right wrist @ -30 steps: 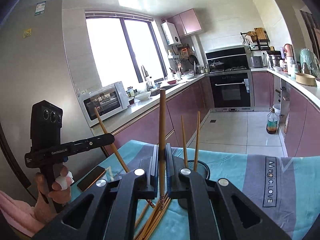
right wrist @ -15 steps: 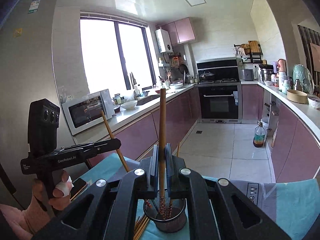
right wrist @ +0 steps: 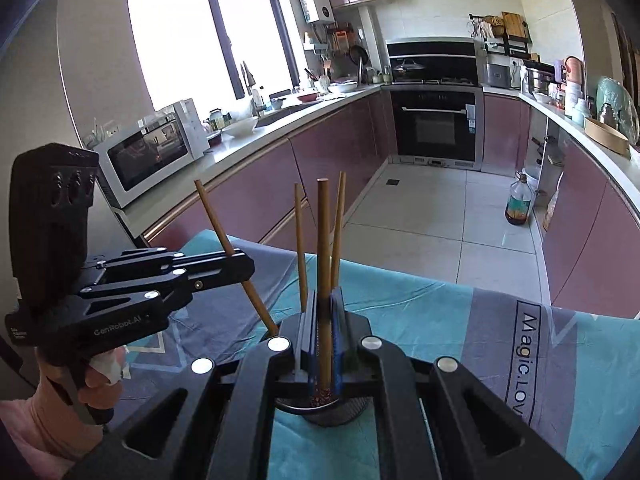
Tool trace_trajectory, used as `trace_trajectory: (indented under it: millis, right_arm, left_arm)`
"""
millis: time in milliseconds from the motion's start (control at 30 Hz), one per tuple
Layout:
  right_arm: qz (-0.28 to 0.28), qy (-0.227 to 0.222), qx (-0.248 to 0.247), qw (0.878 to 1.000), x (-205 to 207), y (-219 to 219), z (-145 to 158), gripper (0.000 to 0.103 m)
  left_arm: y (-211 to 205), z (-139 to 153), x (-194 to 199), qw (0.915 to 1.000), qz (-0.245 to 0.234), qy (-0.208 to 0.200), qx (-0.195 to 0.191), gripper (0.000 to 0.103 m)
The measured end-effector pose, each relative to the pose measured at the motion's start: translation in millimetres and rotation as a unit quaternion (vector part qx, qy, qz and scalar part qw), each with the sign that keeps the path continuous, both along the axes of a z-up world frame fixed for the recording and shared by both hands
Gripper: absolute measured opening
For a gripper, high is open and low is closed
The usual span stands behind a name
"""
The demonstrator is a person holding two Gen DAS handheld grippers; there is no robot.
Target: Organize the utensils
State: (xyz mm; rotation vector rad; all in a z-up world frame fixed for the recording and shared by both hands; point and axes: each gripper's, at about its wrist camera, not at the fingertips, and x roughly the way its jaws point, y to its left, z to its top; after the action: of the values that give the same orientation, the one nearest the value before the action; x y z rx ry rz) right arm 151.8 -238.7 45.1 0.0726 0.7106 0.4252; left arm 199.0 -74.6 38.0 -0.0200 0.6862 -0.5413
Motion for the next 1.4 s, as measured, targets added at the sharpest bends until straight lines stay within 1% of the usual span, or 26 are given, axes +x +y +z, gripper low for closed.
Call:
trace_trajectory:
  millis: [200,333,367,433,467,533,600,633,667,700,933,1033,1200,1333,1400]
  right_arm:
    - [-0.016,0.009,0.010,1.000,10,-1,-9,0.008]
    - [-0.022,0.004,0.014,1.000,5,-2,-14,0.009]
    - [-0.023,0.001,0.015,1.000,3,-2,-14,0.011]
    - [-0.027,-0.006,0.016,0.999,-1,-4,-15,0.016]
    - [-0.028,-0.010,0.015,0.999,-3,-4,-16,0.019]
    - [-0.030,-0.017,0.015,0.999,-9,-3,-17,0.020]
    - [-0.031,-0.023,0.016,0.999,-14,-3,-18,0.023]
    - [-0.033,-0.026,0.015,0.999,-16,-4,-18,0.025]
    - [-0.033,-0.030,0.014,0.999,-19,-4,-19,0.031]
    - [-0.033,-0.032,0.014,0.999,-21,-4,-19,0.034]
    - [-0.031,-0.043,0.016,0.998,-38,-3,-20,0.038]
    - [-0.033,-0.050,0.015,0.998,-47,-4,-19,0.038]
    - [-0.026,-0.057,0.022,0.998,-63,-4,-16,0.044]
    - [-0.015,-0.057,0.022,0.998,-76,-1,-19,0.045]
    - [-0.011,-0.057,0.020,0.998,-82,2,-21,0.049]
  left_arm:
    - [7,-10,18,0.9997,0.013,0.017,-0.015,0.015]
    - [9,-16,20,0.9997,0.020,0.009,-0.009,0.020]
    - [9,-17,18,0.9997,0.023,0.005,-0.005,0.021]
    - [9,-20,14,0.9995,0.031,-0.005,0.001,0.025]
    - [9,-21,11,0.9993,0.035,-0.010,0.005,0.026]
    - [10,-24,5,0.9988,0.043,-0.021,0.012,0.031]
    - [9,-25,-1,0.9978,0.056,-0.032,0.020,0.036]
    - [10,-27,-4,0.9971,0.062,-0.038,0.023,0.039]
    - [11,-28,-8,0.9966,0.066,-0.043,0.026,0.040]
    - [12,-28,-12,0.9959,0.071,-0.049,0.030,0.041]
    - [14,-33,-40,0.9916,0.093,-0.074,0.052,0.054]
    - [17,-34,-54,0.9897,0.099,-0.084,0.060,0.058]
    - [19,-38,-75,0.9869,0.106,-0.096,0.075,0.063]
    - [17,-35,-84,0.9860,0.108,-0.098,0.081,0.066]
    - [18,-36,-88,0.9857,0.111,-0.096,0.082,0.068]
